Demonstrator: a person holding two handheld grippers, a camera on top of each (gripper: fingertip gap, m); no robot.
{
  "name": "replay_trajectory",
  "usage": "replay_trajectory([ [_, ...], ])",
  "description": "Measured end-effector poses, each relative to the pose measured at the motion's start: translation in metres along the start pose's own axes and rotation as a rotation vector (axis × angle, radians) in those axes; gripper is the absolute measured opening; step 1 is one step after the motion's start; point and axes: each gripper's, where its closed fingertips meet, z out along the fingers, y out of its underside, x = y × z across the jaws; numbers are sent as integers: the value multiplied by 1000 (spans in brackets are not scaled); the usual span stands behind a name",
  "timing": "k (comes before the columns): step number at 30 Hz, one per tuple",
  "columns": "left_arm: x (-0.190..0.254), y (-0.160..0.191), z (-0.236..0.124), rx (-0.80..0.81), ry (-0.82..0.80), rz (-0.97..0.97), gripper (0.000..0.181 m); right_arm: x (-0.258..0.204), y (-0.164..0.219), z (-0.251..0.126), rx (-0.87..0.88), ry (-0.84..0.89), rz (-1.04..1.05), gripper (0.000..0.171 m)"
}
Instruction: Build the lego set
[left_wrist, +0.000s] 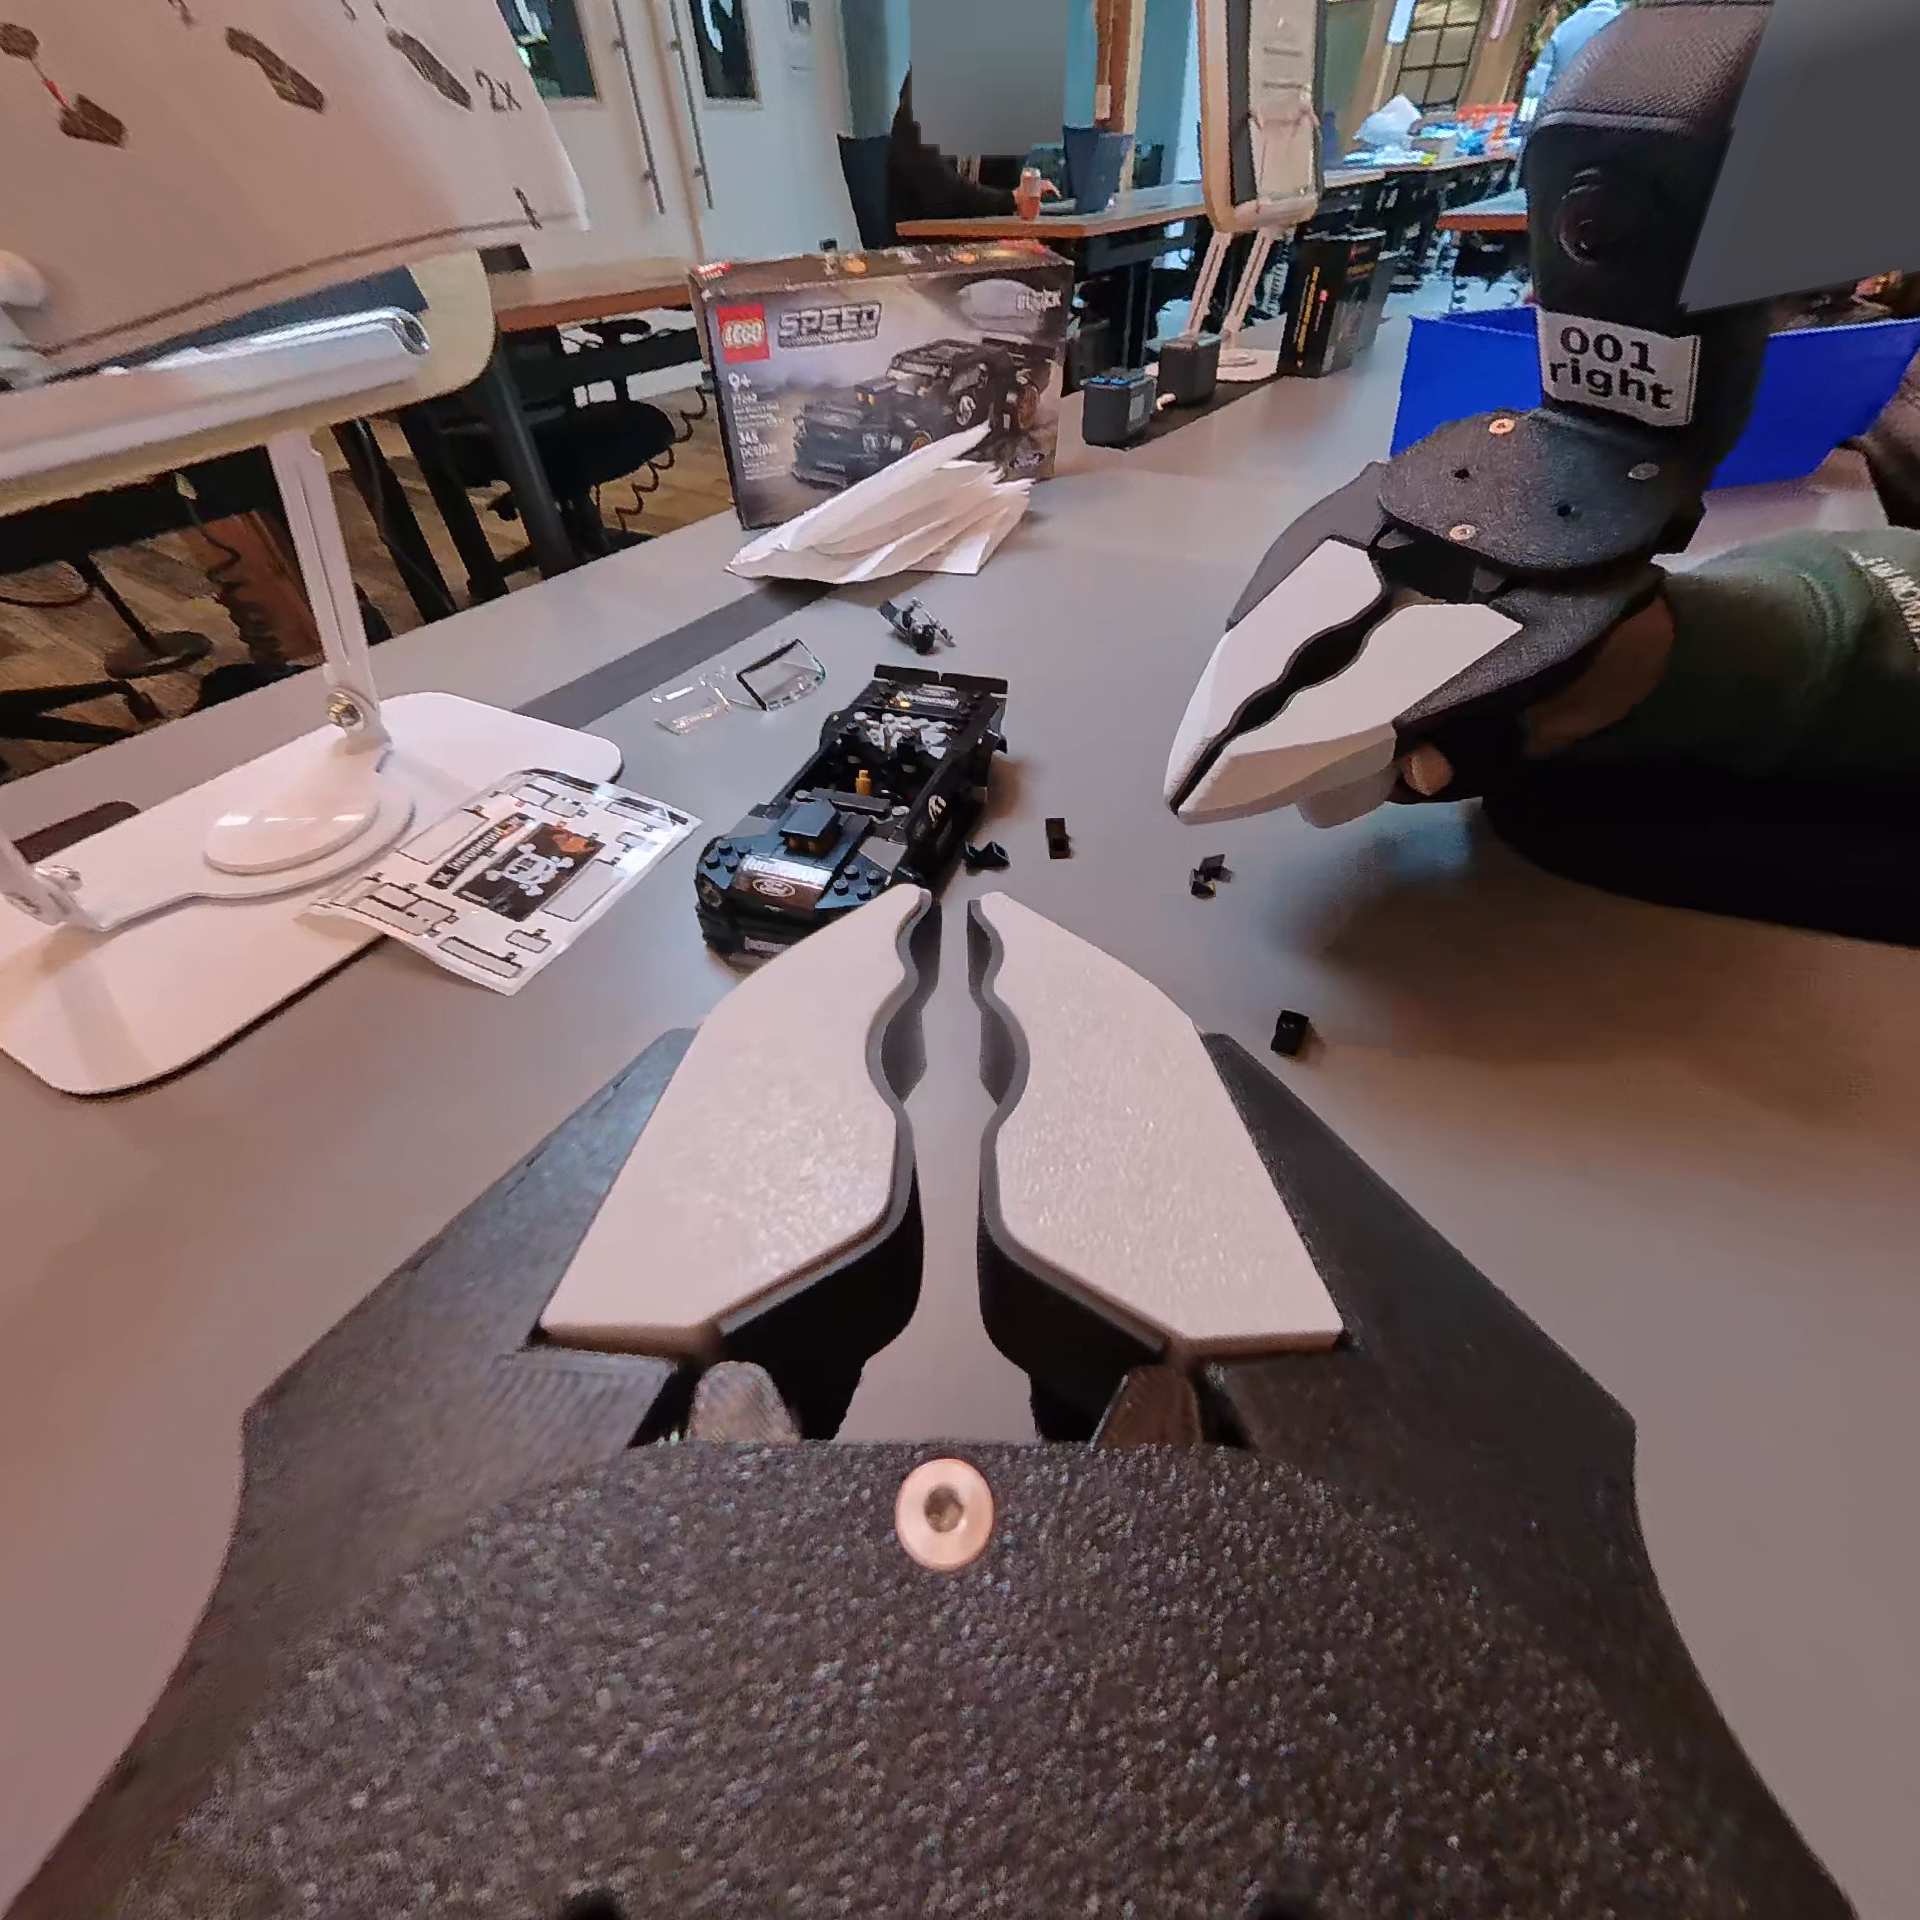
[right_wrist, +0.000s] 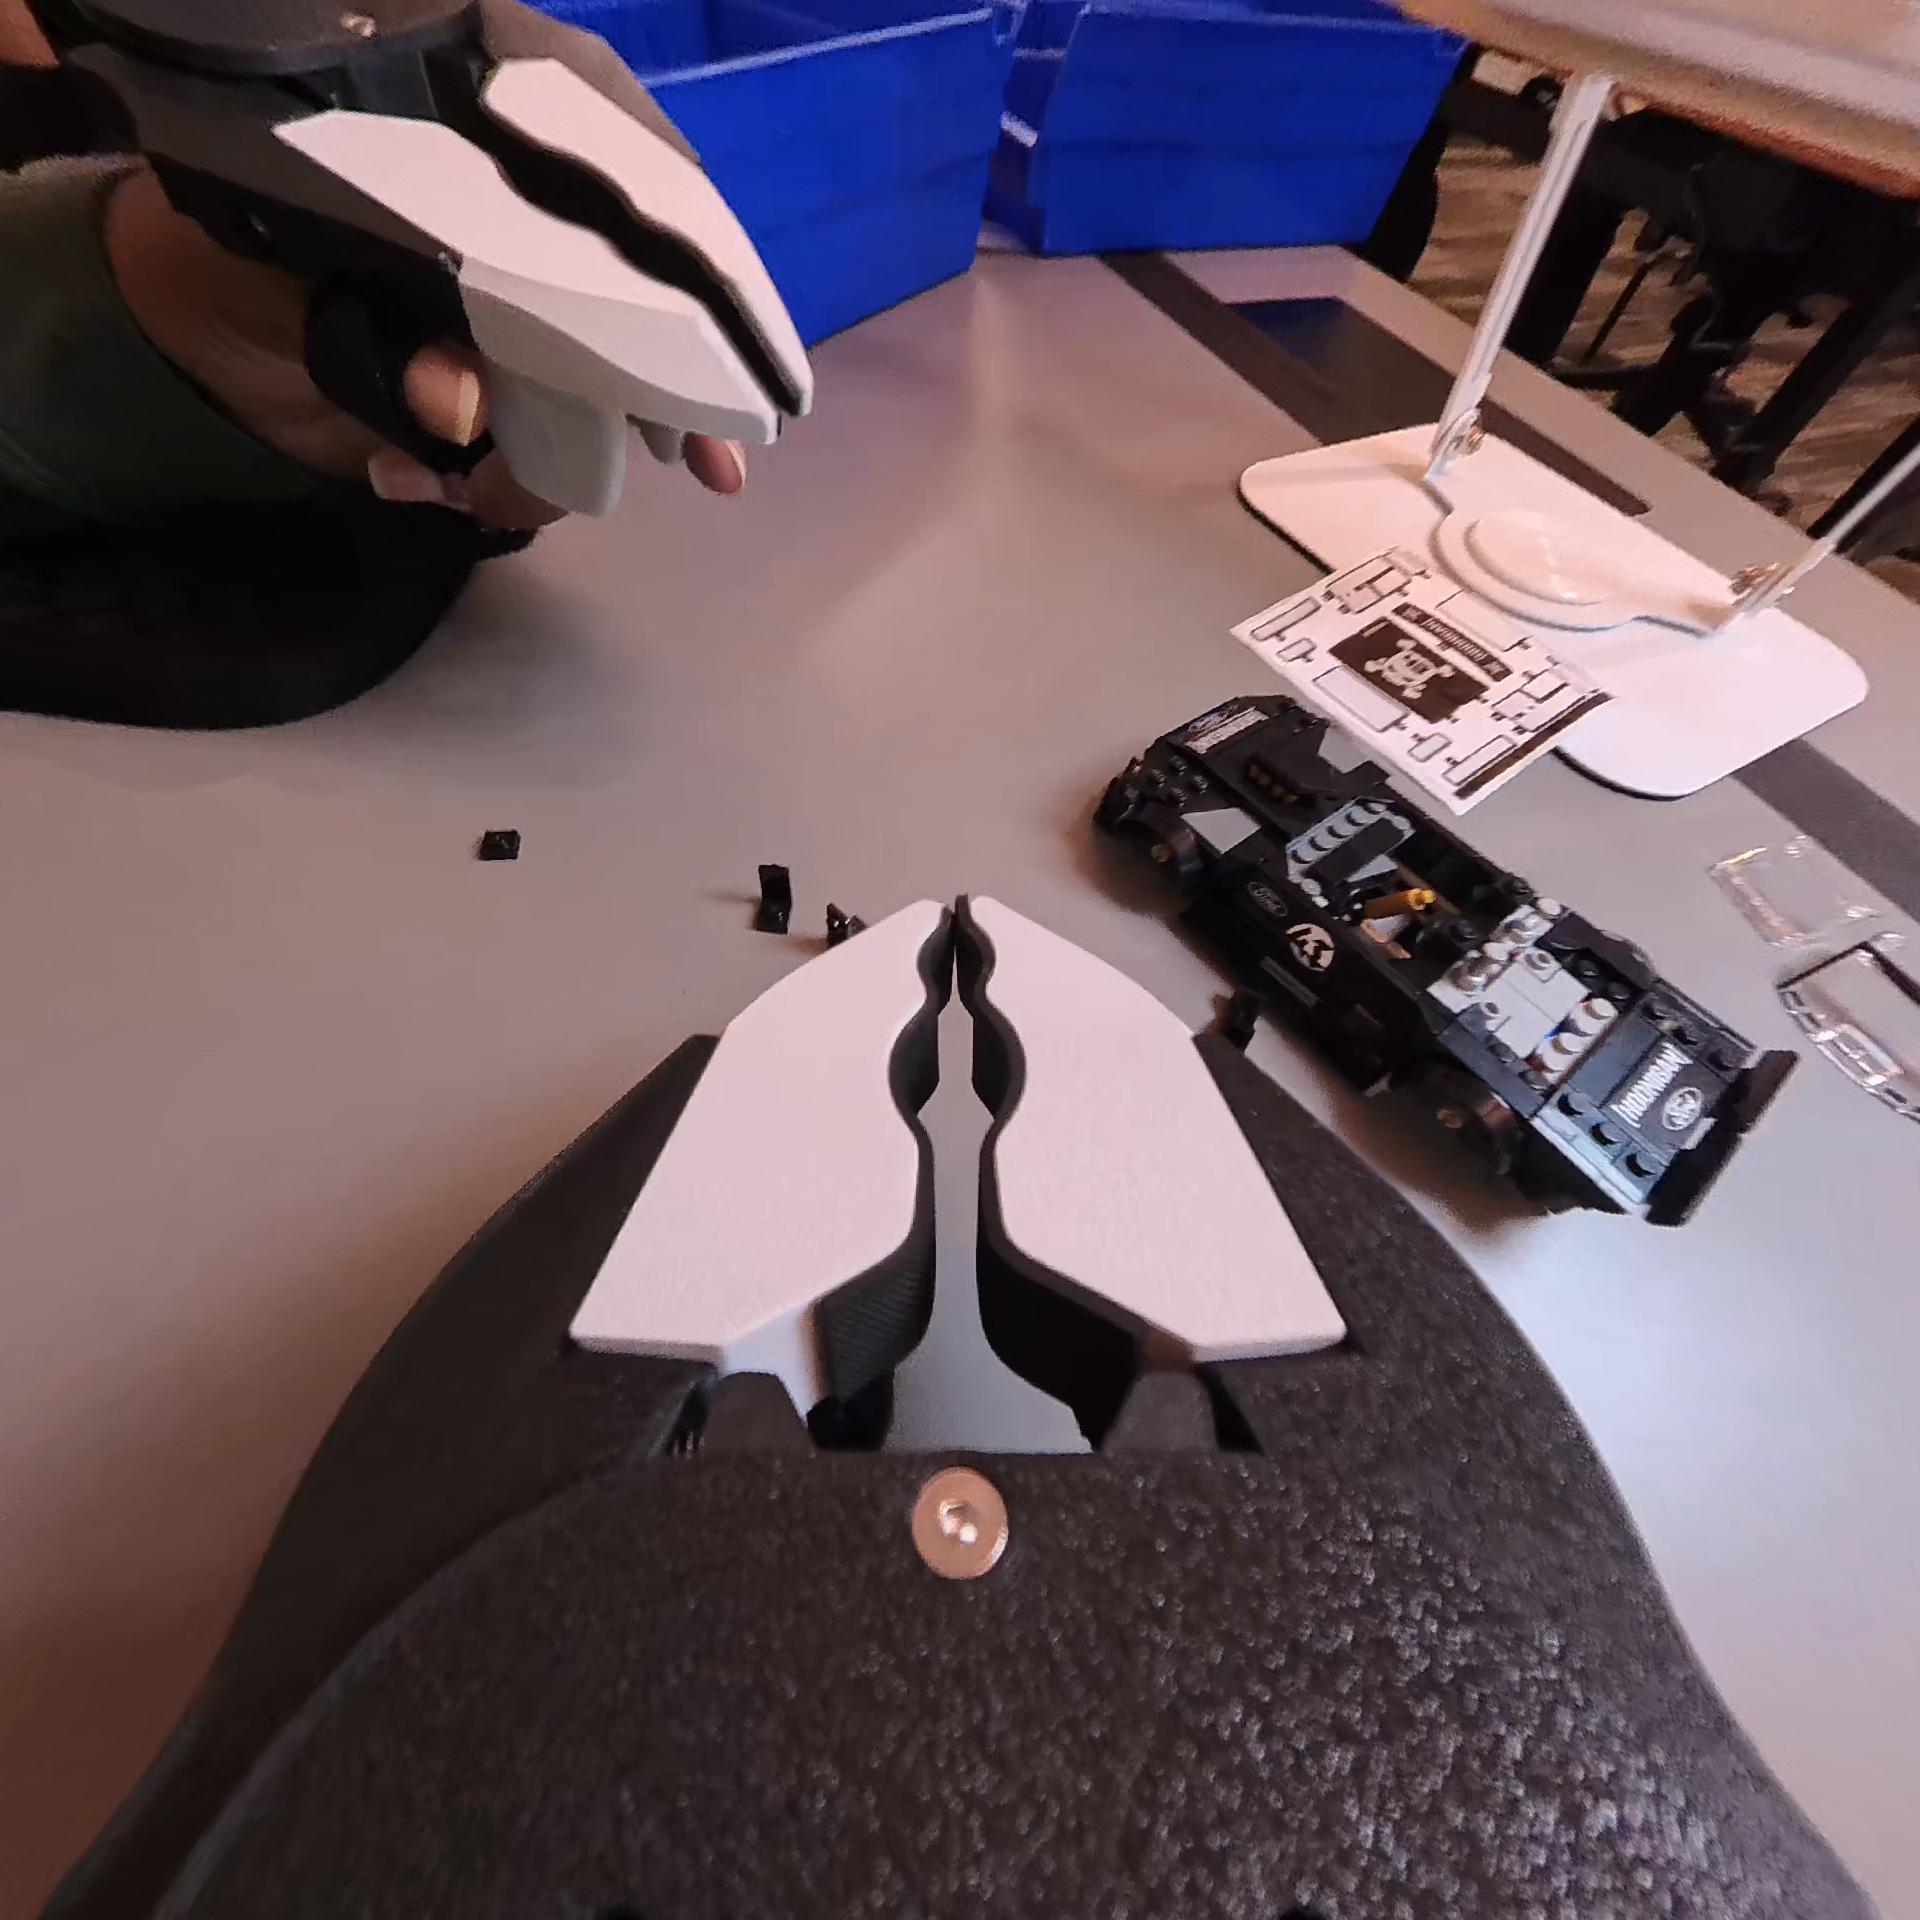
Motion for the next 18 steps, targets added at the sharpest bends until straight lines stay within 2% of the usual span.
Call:
replay_trajectory([
  [6,-7,0,-1,9,-25,-11,4,5,-1,-3,25,6,23,0],
  [18,-9,3,0,-5,-47,27,4,0,2,-10,4,11,-68,1],
])
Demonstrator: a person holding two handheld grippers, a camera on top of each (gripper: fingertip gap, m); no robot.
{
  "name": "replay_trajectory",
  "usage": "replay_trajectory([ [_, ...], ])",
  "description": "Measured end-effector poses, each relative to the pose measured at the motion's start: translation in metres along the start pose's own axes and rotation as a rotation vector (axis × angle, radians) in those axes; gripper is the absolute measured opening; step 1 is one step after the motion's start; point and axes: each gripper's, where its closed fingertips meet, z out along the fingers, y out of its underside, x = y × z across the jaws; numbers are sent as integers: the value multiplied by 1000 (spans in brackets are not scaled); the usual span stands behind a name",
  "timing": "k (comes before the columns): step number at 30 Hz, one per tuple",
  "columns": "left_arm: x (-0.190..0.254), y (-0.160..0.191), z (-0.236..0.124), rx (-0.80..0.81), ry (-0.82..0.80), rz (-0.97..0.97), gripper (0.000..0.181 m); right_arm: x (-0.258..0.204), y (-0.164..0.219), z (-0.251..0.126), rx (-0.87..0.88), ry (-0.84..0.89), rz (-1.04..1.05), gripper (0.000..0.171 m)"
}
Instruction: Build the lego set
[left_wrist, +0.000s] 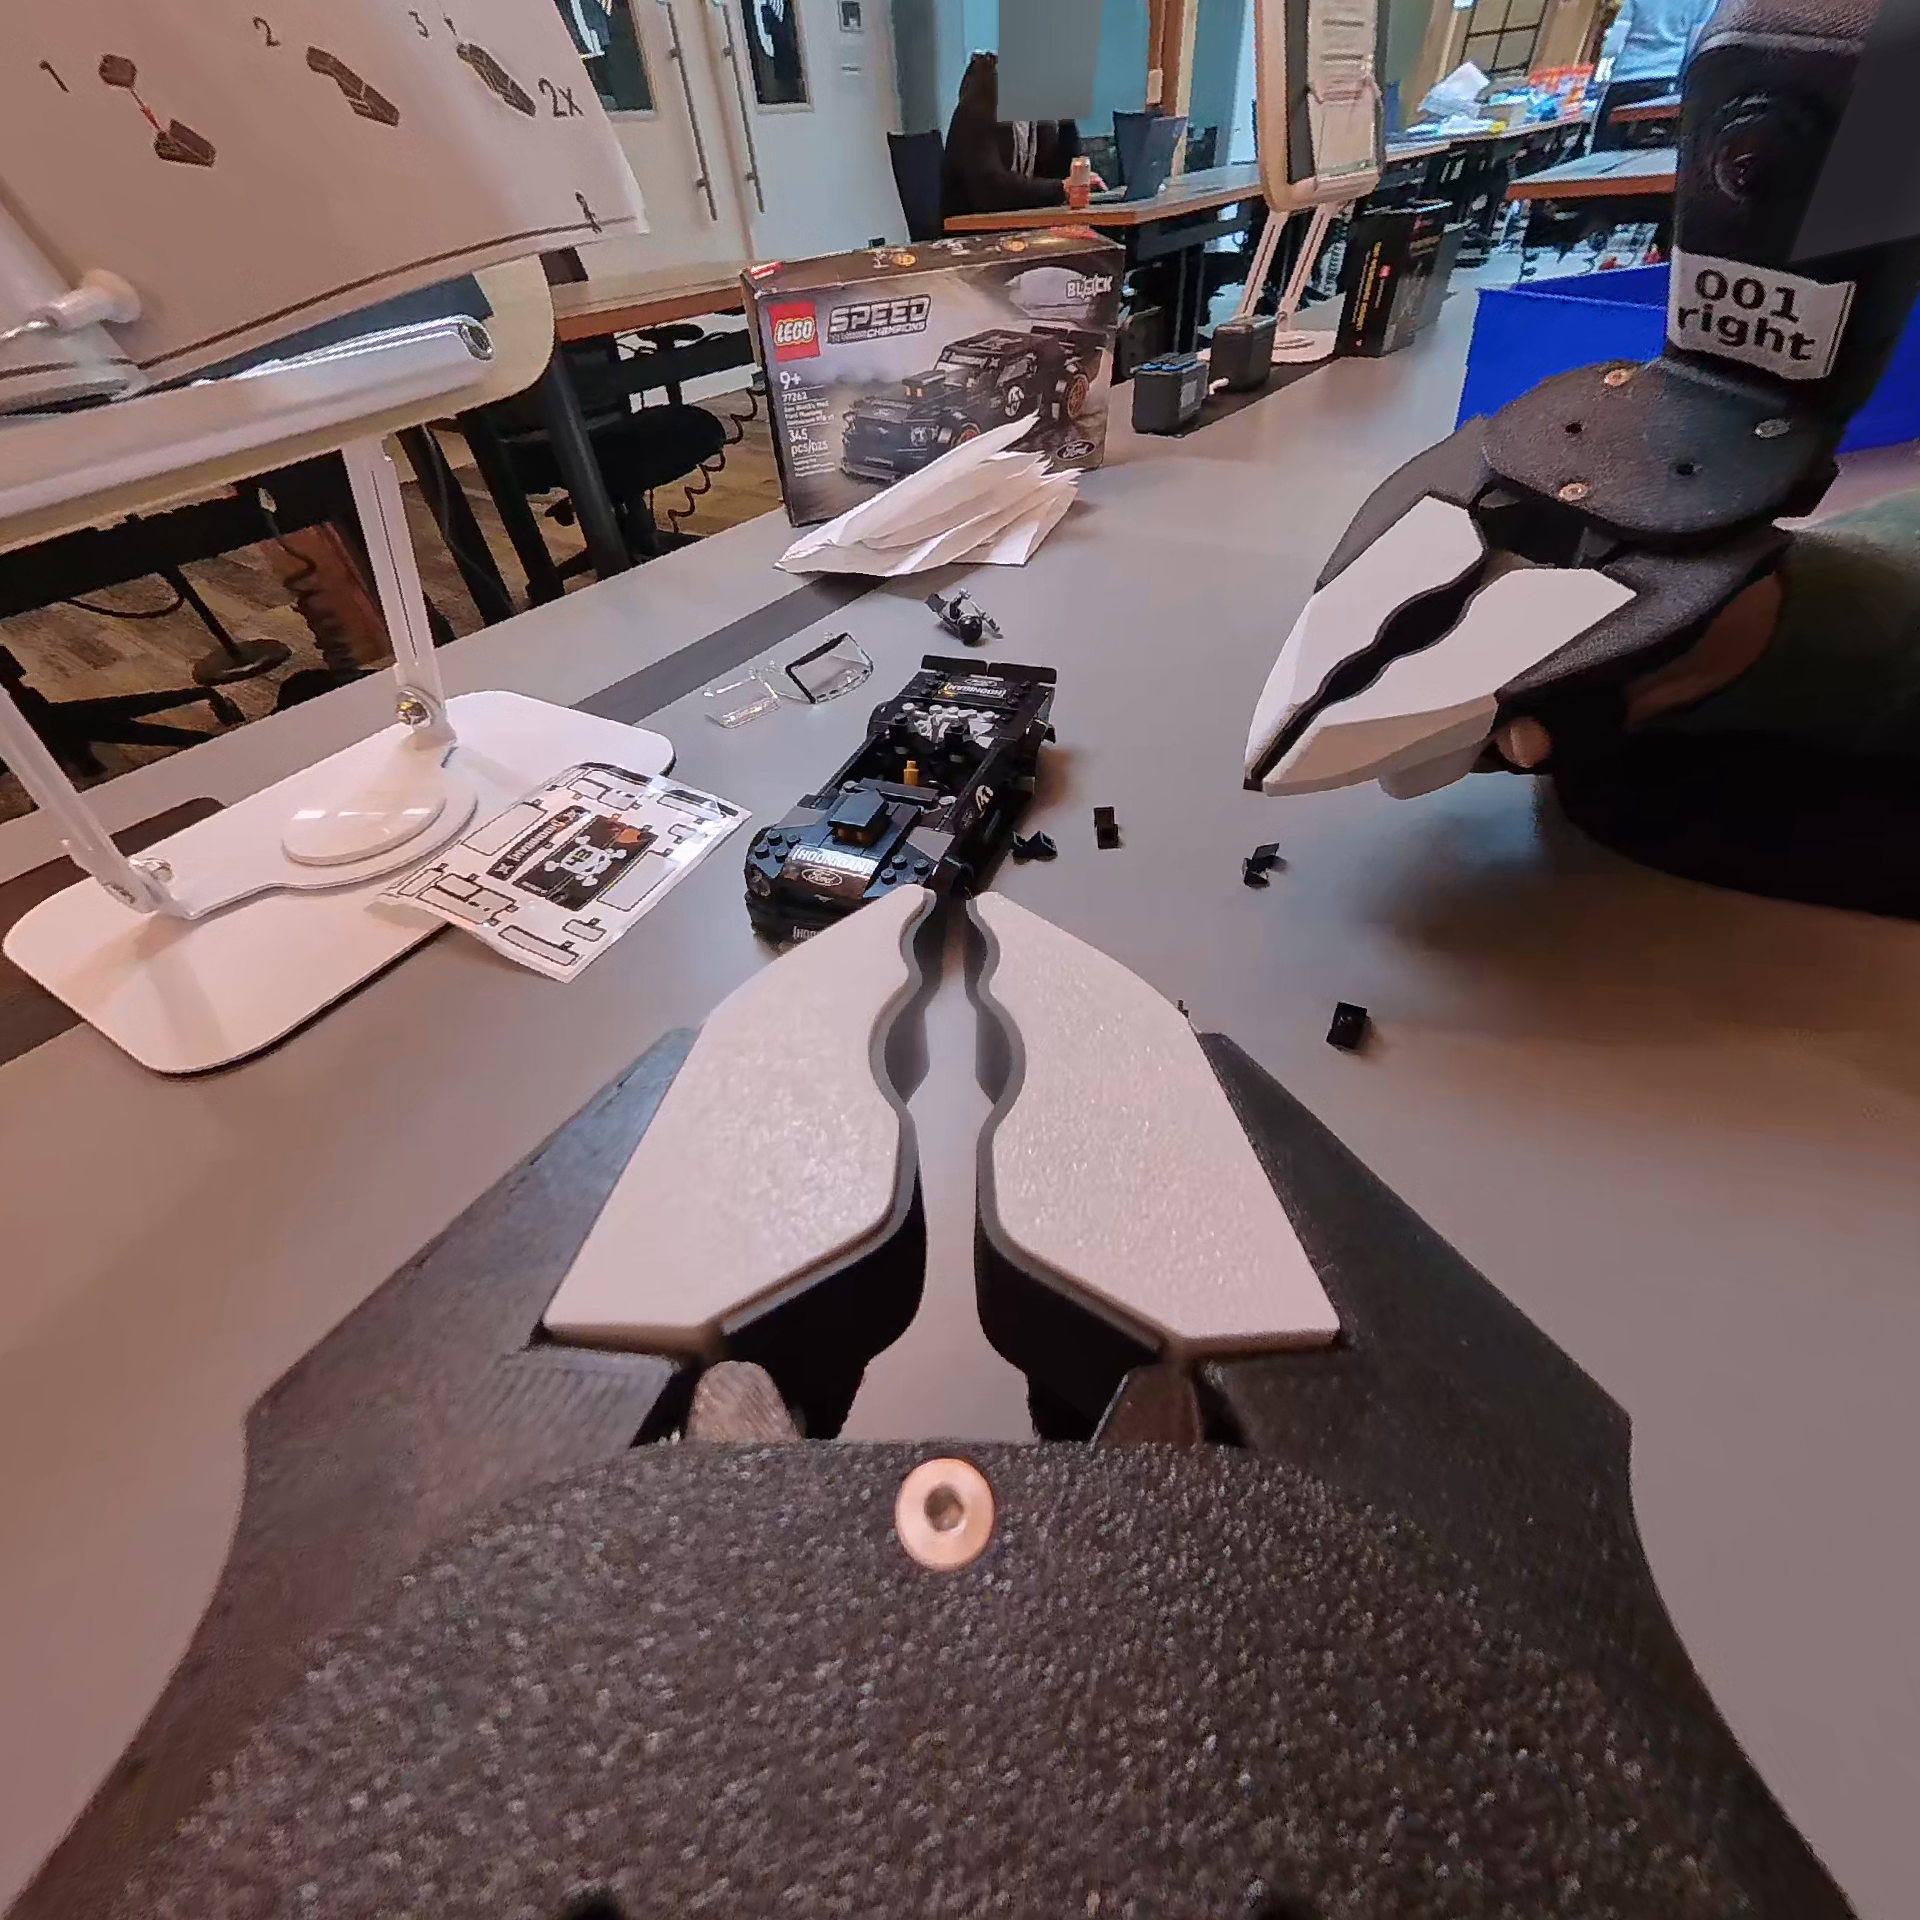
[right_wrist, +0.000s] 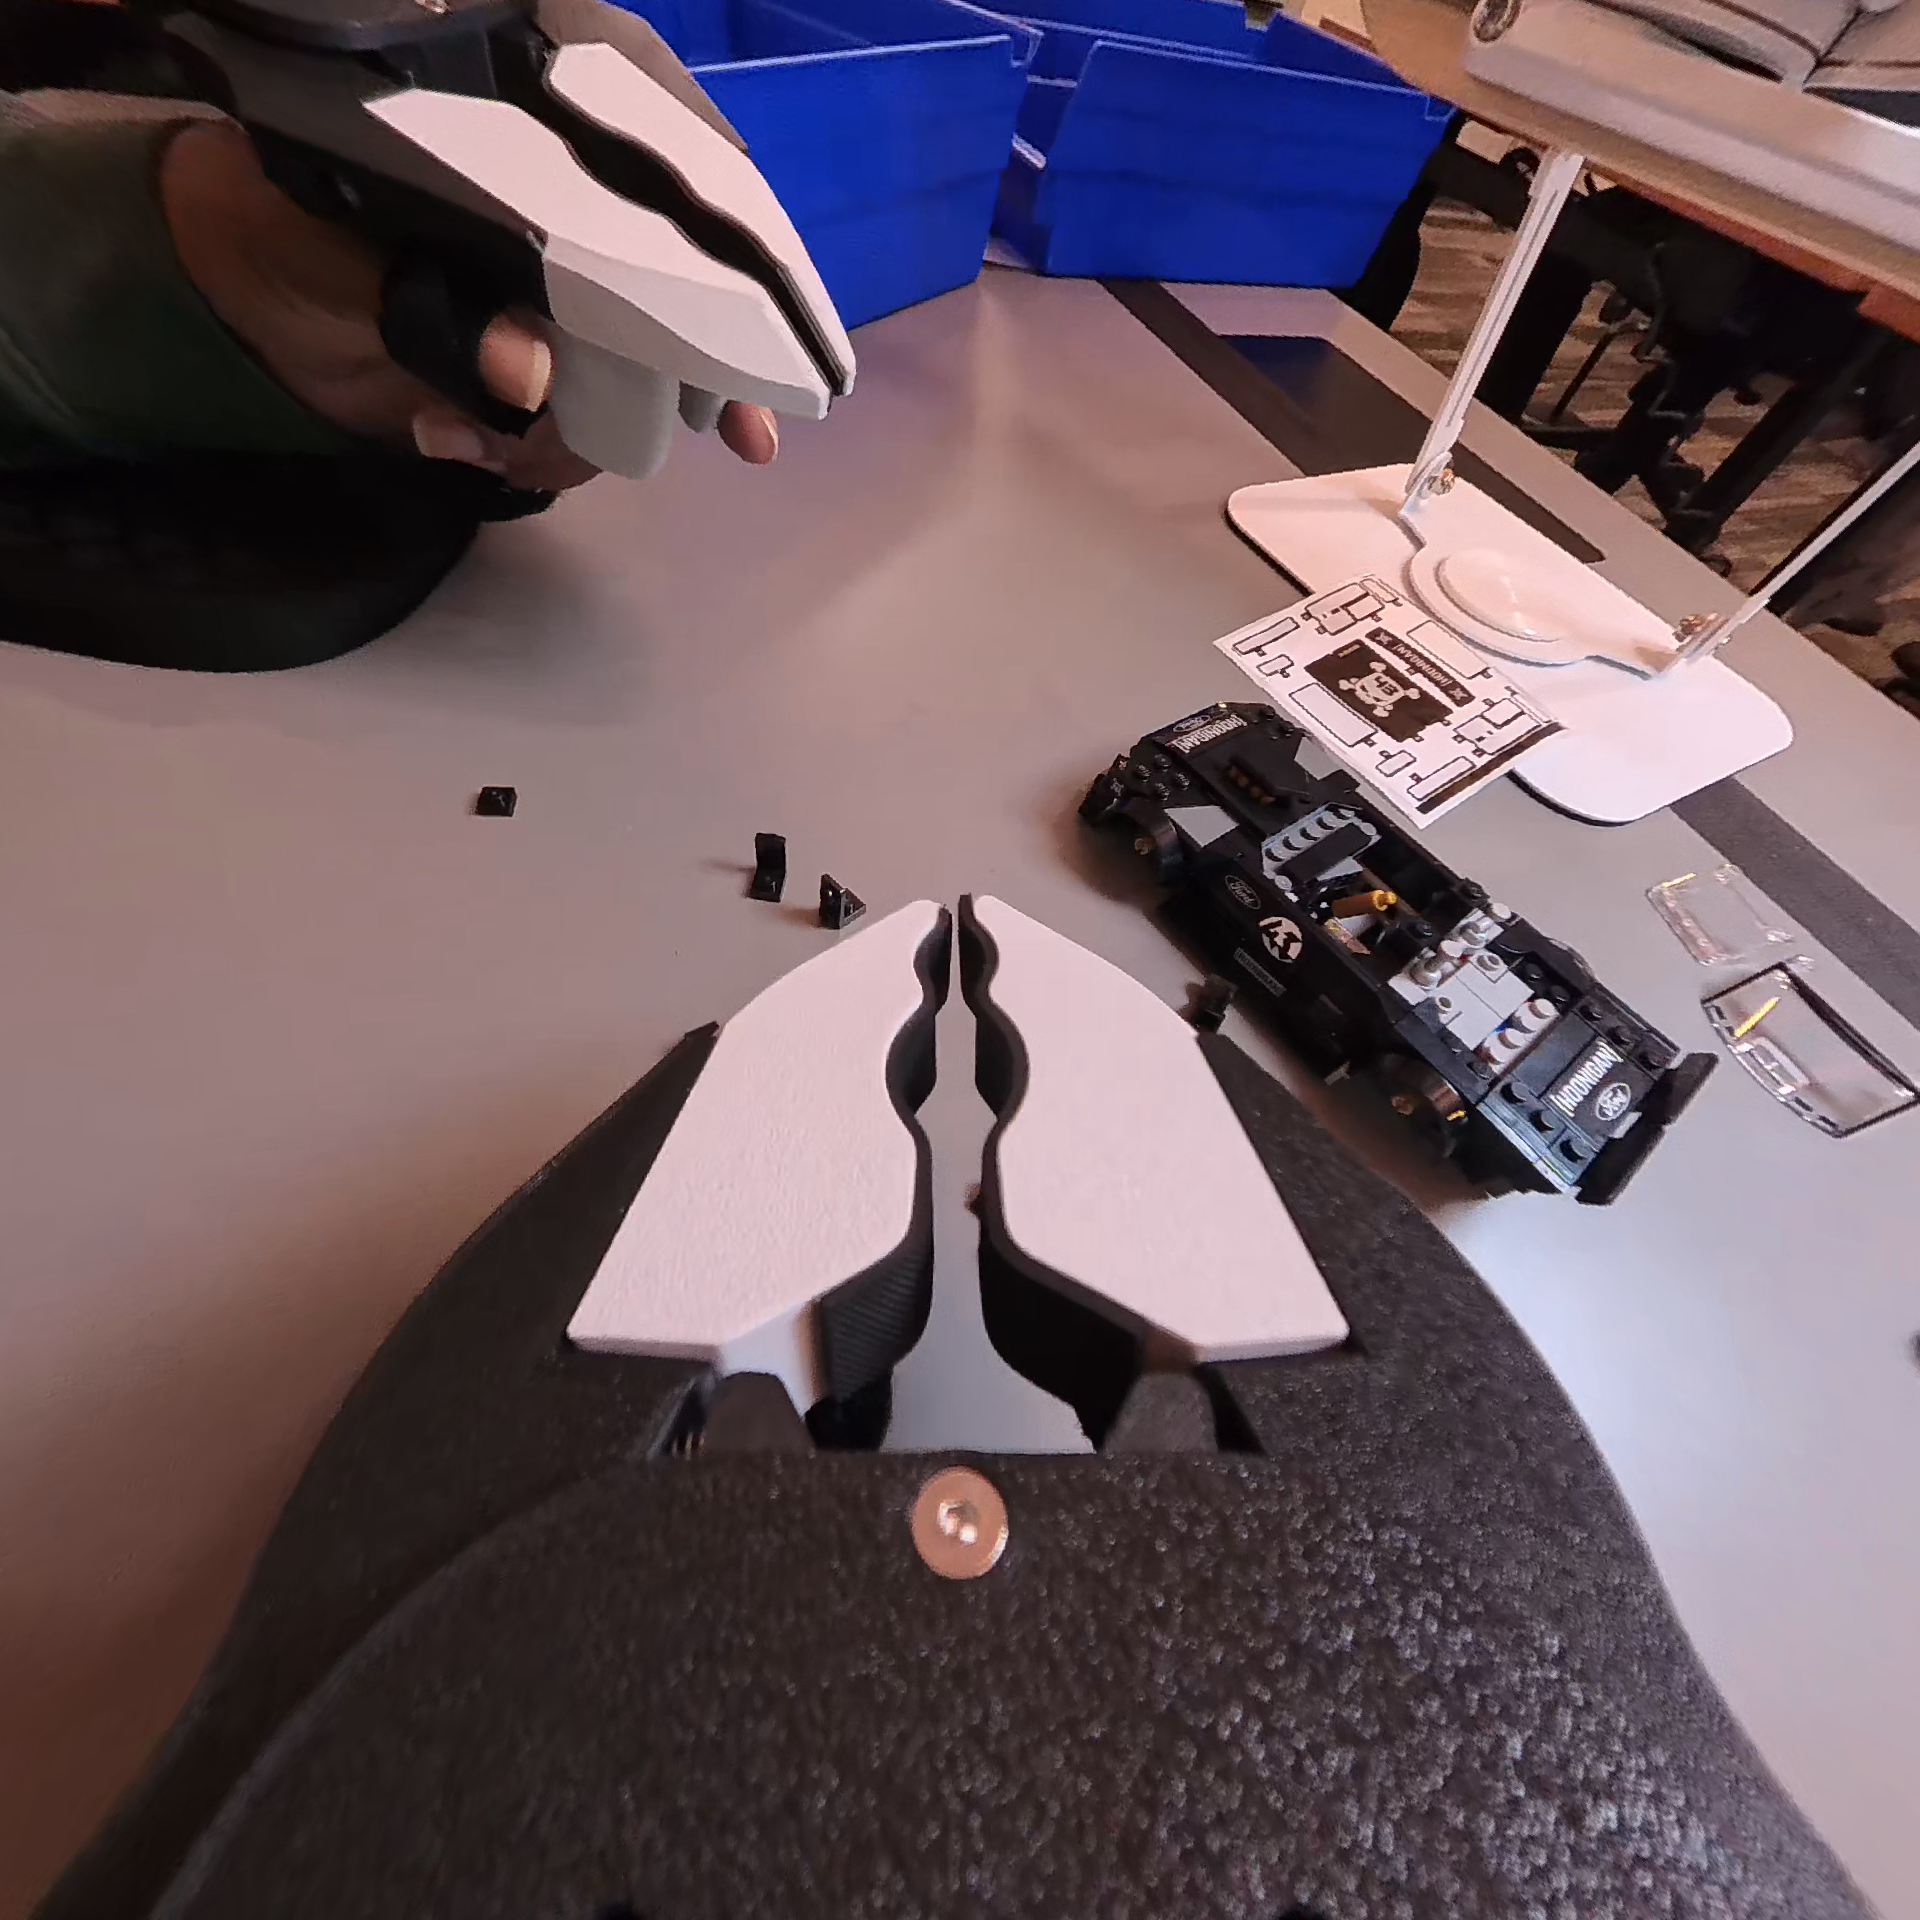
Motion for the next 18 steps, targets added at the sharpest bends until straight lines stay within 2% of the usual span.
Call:
replay_trajectory([
  [6,8,10,2,-64,60,20,4,-2,0,-3,2,-19,3,4],
  [12,33,23,-11,-177,291,64,10,-5,4,-3,-20,-41,-10,5],
  [18,39,40,-17,-255,339,104,10,-15,17,2,-94,-100,0,9],
])
